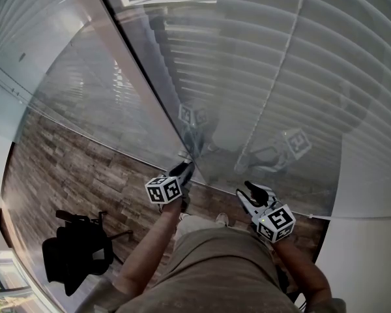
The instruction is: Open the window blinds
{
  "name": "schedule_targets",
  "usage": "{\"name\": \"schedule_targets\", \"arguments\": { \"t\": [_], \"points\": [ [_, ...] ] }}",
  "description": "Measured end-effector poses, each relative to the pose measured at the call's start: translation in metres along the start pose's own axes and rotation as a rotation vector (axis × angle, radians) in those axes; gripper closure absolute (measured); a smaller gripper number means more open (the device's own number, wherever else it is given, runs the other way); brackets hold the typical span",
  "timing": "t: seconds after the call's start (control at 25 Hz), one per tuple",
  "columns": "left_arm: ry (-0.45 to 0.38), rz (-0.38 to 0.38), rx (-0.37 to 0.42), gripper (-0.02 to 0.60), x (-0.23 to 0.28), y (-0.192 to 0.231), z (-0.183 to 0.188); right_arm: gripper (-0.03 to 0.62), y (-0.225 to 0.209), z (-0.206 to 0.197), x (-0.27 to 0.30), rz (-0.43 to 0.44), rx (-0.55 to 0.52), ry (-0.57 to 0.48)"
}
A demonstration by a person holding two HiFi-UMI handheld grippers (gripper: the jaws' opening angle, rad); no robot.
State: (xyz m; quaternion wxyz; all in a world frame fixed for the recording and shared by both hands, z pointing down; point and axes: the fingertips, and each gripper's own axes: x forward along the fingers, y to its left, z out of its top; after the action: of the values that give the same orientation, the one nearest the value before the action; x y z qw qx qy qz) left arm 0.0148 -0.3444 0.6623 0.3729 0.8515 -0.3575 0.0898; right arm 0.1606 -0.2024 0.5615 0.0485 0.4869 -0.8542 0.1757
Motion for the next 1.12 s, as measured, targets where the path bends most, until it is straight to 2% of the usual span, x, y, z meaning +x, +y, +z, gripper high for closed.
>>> {"name": "schedule_targets", "arguments": {
  "t": [0.12, 0.32, 0.88, 1.12],
  "points": [
    [-0.003, -0.032, -0.055, 0.448, 0.0, 0.001, 0.0, 0.457, 0.001, -0.001, 0.0, 0.002, 0.001, 0.0],
    [-0.016, -0.118, -0.195, 0.448, 0.001, 0.0, 0.001, 0.457, 0.003, -0.001, 0.0, 0.004, 0.002, 0.001],
    [-0.043, -0.288, -0.411, 0.448, -0.006, -0.004, 0.008, 0.457, 0.011, 0.002, -0.001, 0.002, 0.0, 0.003],
    [-0.044, -0.395, -0.53, 0.448, -0.005, -0.009, 0.01, 0.457, 0.012, 0.002, -0.002, 0.004, 0.0, 0.005]
  ]
}}
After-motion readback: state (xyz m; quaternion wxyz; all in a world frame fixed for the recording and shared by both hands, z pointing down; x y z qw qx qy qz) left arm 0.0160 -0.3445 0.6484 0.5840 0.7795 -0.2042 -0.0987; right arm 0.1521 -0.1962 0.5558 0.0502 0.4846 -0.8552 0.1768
